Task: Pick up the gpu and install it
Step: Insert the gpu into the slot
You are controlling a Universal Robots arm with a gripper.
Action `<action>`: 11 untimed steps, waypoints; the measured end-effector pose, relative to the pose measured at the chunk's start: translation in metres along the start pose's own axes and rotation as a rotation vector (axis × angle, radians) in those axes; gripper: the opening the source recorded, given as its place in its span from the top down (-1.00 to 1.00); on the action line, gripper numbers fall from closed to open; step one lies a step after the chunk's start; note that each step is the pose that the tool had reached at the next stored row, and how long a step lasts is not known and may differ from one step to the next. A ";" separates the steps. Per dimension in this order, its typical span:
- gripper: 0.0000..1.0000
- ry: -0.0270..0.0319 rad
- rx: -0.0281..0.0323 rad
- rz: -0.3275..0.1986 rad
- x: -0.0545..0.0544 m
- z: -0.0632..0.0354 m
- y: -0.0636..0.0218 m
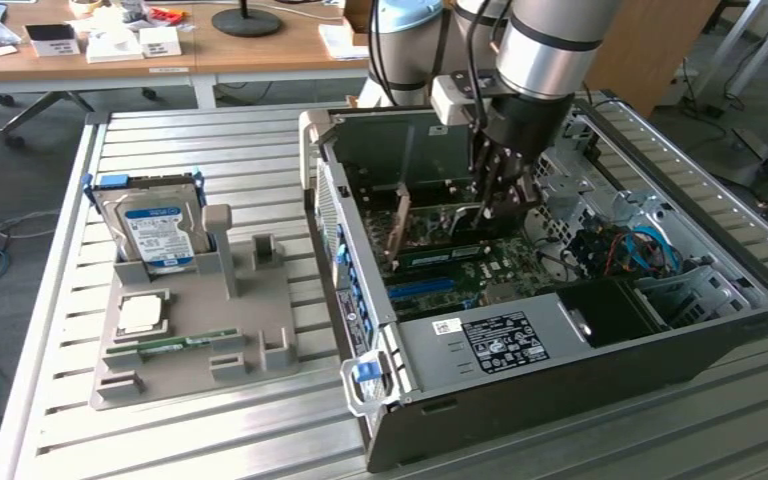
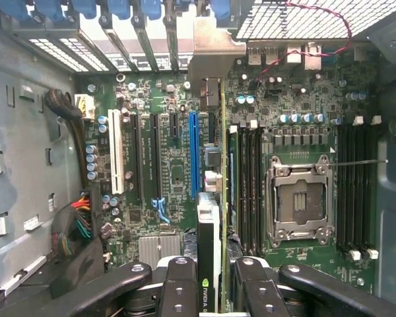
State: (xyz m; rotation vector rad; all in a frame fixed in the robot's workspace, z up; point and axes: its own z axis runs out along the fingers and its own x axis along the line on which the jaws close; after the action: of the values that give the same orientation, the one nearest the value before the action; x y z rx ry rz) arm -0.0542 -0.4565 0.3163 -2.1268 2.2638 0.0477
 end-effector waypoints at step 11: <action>0.47 0.0011 0.0003 0.000 0.001 0.0112 0.0064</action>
State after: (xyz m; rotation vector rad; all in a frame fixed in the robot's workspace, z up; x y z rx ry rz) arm -0.0606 -0.4562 0.3050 -2.1274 2.2640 0.0462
